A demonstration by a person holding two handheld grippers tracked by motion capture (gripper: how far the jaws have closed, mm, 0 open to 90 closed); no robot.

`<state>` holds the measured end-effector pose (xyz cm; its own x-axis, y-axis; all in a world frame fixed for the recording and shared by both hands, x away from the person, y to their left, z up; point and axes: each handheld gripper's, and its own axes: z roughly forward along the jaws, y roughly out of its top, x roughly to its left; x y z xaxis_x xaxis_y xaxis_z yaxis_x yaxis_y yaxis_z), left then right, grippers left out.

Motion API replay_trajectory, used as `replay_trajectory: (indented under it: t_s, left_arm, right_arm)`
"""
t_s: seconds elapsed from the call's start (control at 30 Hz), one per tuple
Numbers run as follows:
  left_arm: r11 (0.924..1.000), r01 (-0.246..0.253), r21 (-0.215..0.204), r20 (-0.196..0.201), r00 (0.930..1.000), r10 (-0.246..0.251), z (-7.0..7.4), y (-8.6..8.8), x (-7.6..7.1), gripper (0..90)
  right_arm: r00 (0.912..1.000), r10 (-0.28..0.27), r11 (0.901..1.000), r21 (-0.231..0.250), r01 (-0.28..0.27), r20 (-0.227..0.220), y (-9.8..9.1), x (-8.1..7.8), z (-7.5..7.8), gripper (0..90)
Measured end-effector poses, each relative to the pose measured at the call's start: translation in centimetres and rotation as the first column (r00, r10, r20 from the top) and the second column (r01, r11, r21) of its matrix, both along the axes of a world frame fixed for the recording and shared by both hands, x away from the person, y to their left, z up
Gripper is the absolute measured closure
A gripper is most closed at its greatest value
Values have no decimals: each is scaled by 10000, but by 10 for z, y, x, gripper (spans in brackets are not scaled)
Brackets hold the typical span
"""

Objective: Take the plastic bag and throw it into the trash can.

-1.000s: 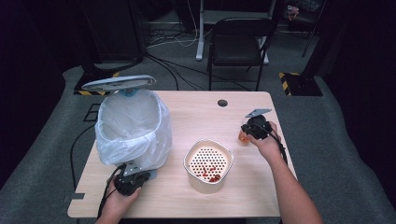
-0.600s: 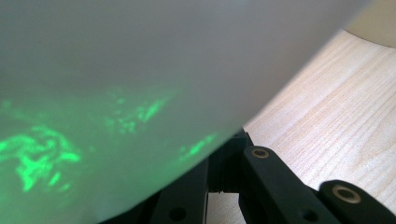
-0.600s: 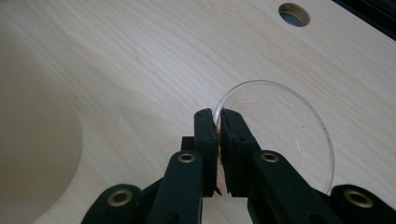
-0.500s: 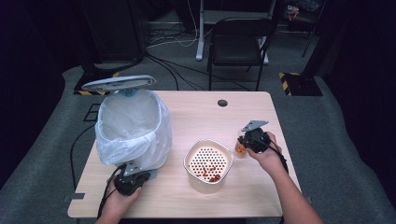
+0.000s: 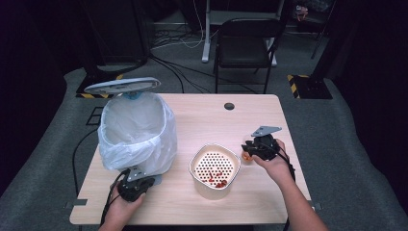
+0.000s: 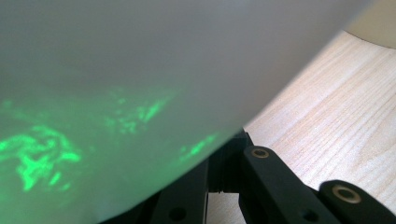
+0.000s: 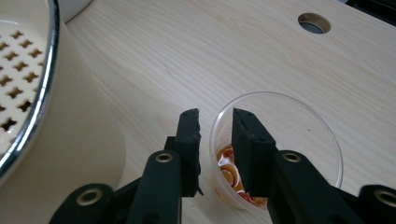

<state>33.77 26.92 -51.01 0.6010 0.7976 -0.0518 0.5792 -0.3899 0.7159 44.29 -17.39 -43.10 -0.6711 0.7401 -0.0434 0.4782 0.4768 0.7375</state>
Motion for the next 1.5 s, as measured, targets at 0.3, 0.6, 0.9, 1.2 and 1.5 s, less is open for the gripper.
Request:
replay_trajectory:
  t_s: [0.3,0.6,0.9,1.2,1.5]
  left_arm:
    - [10000,51,-45,39,10000,-51,0,0,0,900]
    - [9997,106,213,-15,9999,-106,1,2,1,900]
    - [9999,-53,-95,2,10000,53,0,0,0,900]
    - [10000,-56,-27,-12,10000,56,0,0,0,900]
    - [9995,101,286,-65,9999,-99,1,2,0,900]
  right_arm:
    - [9982,-572,9946,879,555,163,-6,-4,11,414]
    - [9837,-1690,9798,1188,1609,619,-24,-10,11,195]
    - [9798,-1963,9717,1414,1892,384,-32,-13,-14,135]
    - [9775,-2100,9673,1497,2045,213,-28,-6,-31,142]
    - [9776,-2099,9698,1308,2060,171,-20,0,-44,165]
